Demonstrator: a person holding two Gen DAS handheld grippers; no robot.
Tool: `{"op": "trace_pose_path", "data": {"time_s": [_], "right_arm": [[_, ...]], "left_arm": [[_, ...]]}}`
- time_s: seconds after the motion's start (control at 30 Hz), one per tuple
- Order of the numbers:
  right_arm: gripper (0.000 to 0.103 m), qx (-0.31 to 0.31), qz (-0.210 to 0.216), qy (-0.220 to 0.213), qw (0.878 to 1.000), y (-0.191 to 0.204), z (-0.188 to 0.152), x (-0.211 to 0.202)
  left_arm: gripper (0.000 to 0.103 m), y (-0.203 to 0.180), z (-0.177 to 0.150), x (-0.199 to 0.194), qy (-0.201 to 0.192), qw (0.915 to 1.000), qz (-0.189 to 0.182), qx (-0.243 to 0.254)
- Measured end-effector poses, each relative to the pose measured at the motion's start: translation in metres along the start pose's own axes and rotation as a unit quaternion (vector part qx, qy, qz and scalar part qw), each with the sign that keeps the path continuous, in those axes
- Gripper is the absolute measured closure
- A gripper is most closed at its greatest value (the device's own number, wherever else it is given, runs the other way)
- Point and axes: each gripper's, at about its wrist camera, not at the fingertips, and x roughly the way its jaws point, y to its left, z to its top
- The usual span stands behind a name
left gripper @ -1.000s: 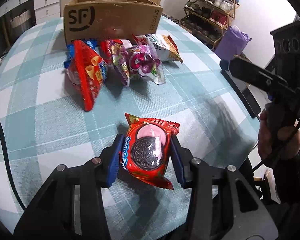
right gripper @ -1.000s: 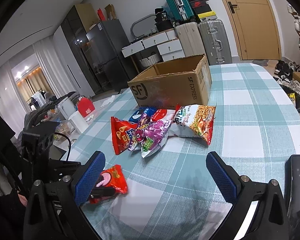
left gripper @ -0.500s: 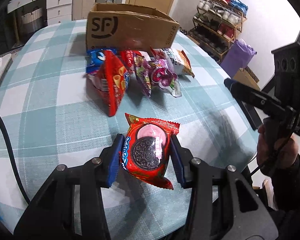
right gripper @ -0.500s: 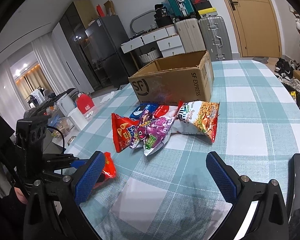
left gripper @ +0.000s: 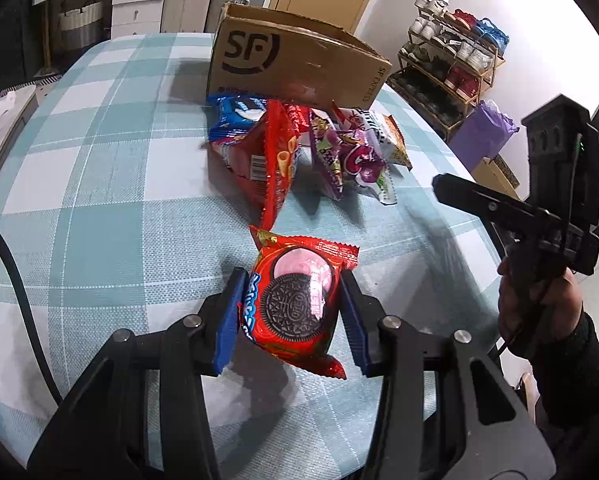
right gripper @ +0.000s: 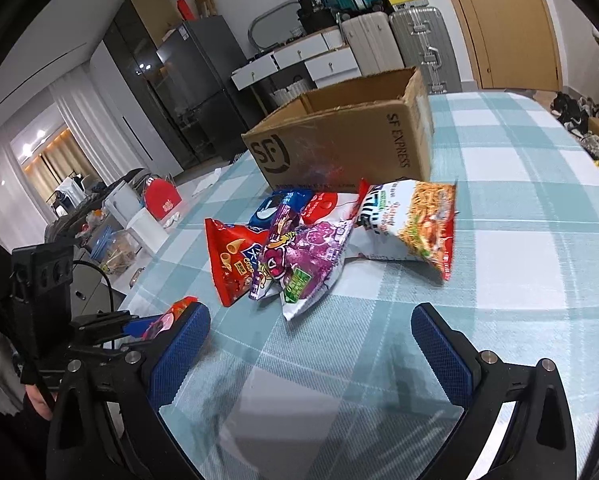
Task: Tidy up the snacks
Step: 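Grasp the red Oreo pack on the table with the left gripper, then grasp the purple grape candy bag with the right gripper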
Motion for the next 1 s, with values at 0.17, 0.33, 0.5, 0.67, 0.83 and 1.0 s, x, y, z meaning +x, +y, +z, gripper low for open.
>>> {"op": "trace_pose_path", "data": {"time_s": [0.17,0.33,0.5,0.67,0.83,1.0], "right_arm": [[0.001,0.006,0.015,0.019,1.0,0.004,0.009,0.026],[0.001,0.026,0.024,0.036,0.999,0.001,0.02,0.051],[0.001,0.053,0.038,0.039,0.997,-0.004,0.028,0.066],[0.001,0.061,0.043,0.041,0.996,-0.004,0.033,0.075],[0.002,0.068,0.052,0.048,0.995,-0.004,0.035,0.084],[0.014,0.074,0.061,0.049,0.994,-0.003,0.039,0.091]], "left_arm": [[0.06,0.005,0.001,0.007,0.009,1.0,0.0,-0.002],[0.06,0.011,0.002,0.011,0.012,0.9999,-0.005,-0.008],[0.061,0.017,0.003,0.015,0.018,0.9997,-0.003,-0.018],[0.061,0.015,0.006,0.018,0.022,0.9997,0.002,-0.012],[0.061,0.014,0.008,0.019,0.026,0.9996,0.006,-0.011],[0.061,0.012,0.009,0.019,0.025,0.9996,0.01,-0.009]]}}
